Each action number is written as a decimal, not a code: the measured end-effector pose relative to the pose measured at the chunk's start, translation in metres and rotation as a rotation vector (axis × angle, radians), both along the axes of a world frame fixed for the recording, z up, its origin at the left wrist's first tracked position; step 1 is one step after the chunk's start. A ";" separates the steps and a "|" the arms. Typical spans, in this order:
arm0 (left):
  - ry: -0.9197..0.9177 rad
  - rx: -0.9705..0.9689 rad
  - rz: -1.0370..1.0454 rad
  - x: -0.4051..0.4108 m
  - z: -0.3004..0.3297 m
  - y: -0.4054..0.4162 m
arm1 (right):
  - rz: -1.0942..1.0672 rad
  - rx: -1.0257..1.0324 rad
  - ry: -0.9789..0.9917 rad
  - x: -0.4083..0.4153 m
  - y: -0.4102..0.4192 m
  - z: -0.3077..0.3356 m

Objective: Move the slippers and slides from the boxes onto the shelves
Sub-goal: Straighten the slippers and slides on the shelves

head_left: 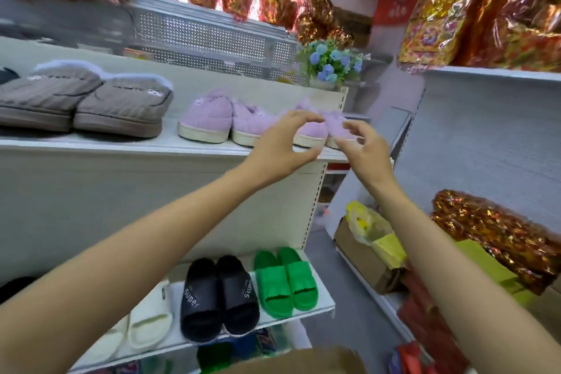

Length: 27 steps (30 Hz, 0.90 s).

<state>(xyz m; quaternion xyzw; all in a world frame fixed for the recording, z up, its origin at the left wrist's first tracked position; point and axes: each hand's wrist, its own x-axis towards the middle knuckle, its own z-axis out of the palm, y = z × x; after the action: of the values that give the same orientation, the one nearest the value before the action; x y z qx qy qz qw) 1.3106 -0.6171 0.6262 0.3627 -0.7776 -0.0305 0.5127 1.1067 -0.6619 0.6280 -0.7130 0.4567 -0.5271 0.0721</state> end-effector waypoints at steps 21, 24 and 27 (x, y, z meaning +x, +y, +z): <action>-0.160 0.271 0.511 -0.052 -0.001 -0.084 | 0.087 0.113 0.217 -0.048 -0.098 -0.001; -0.158 0.240 0.545 -0.052 -0.003 -0.081 | 0.082 0.074 0.238 -0.049 -0.095 -0.006; -0.276 0.078 0.586 -0.055 -0.008 -0.069 | 0.081 0.042 0.203 -0.049 -0.092 -0.007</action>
<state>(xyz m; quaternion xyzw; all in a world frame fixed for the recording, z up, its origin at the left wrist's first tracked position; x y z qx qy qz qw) 1.2555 -0.6862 0.6180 0.5913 -0.7005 0.1383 0.3749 1.0574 -0.7537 0.6207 -0.7790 0.4436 -0.4389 0.0617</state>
